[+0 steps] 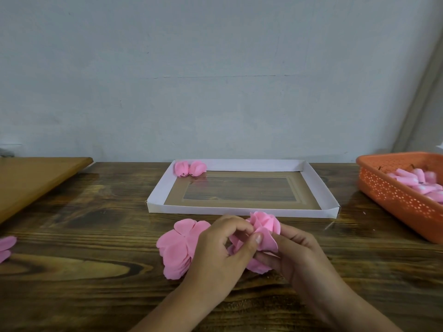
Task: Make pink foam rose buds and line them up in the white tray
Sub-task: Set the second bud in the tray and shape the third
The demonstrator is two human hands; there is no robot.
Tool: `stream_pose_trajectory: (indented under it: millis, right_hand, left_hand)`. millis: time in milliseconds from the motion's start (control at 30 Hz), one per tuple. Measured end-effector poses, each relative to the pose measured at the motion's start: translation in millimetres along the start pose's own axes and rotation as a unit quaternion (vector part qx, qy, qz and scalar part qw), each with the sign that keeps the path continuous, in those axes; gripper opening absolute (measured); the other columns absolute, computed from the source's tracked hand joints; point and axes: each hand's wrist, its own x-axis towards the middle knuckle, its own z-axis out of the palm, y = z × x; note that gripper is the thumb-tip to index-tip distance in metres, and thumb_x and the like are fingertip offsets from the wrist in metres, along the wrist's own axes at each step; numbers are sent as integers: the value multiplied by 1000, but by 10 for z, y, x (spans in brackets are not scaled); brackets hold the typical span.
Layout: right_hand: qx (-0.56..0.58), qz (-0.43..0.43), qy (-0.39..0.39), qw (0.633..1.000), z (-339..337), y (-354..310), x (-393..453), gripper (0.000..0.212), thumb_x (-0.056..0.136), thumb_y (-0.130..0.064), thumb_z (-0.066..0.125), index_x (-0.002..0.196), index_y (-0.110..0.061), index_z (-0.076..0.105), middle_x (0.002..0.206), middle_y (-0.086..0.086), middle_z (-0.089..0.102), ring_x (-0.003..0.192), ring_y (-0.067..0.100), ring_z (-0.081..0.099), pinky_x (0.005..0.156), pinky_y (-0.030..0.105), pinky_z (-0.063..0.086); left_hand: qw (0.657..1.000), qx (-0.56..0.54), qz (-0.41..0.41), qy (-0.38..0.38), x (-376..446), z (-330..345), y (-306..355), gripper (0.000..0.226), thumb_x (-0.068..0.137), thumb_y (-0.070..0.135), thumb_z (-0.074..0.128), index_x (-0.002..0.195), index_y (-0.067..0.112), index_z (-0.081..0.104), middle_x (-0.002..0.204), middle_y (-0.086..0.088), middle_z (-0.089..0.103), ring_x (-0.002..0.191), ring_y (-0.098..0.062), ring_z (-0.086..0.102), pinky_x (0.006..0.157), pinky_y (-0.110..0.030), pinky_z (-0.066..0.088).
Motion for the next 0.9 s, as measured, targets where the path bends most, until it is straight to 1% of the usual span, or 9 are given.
stream_pose_trajectory:
  millis: [100,167,433,500,633,700,767,833,900]
  right_hand:
    - [-3,0,9,1000,-5,7,0,34,80,-28,74,107,-7,79,128,30,60,110,34,70,84,32,59]
    - [-7,1,3,1000,-2,6,4,31,84,-26,76,109,-7,78,129,31,58,111,36,69,85,33,59]
    - [8,7,-11,1000,-22,14,1,32,85,-20,77,112,-4,75,134,34,54,114,38,67,85,32,59]
    - [10,6,-10,1000,-19,8,-1,34,83,-23,76,112,-4,76,133,34,54,114,39,67,84,31,59]
    - [13,9,-9,1000,-17,6,1,39,79,-28,74,109,-3,76,127,34,58,108,37,70,81,29,59]
    - [19,10,-12,1000,-23,11,11,40,82,-32,71,108,-2,76,123,33,62,108,36,69,83,31,59]
    - [34,15,-10,999,-29,11,17,43,86,-38,69,111,-5,75,123,28,65,113,36,67,87,35,58]
    - [33,12,-19,999,-34,5,12,51,84,-45,68,115,-6,74,123,24,67,114,34,67,88,34,58]
    - [2,2,-34,999,-30,-1,2,49,83,-42,72,112,-3,74,122,26,66,112,37,68,88,32,57]
  left_hand:
    - [1000,-3,-7,2,2,-3,-3,7,90,28,71,86,33,72,89,18,70,95,-9,65,78,-13,49]
    - [1000,-7,-10,4,1,-2,-2,6,90,31,70,86,34,73,89,19,71,96,-9,66,78,-12,49]
    - [999,-28,-36,-2,-6,8,-12,8,89,36,68,91,30,72,90,16,71,96,-9,66,78,-15,52]
    - [997,-51,-50,-4,-10,11,-20,2,90,30,70,92,29,71,90,12,73,94,-10,68,79,-18,54]
    - [993,-81,-80,-11,-11,12,-24,5,91,23,73,91,26,70,90,5,73,91,-14,69,81,-29,58]
    - [992,-92,-89,-14,-7,9,-26,5,92,20,73,91,25,70,90,4,73,90,-15,69,81,-32,59]
    - [990,-101,-92,-14,1,3,-25,10,93,20,73,89,28,70,89,4,73,88,-15,69,77,-31,59]
    - [989,-115,-97,-11,10,-1,-20,10,92,23,73,87,32,70,87,4,72,84,-12,69,74,-28,57]
    - [986,-127,-105,-11,22,-6,-24,7,90,31,74,87,34,70,84,5,72,82,-13,69,72,-27,56]
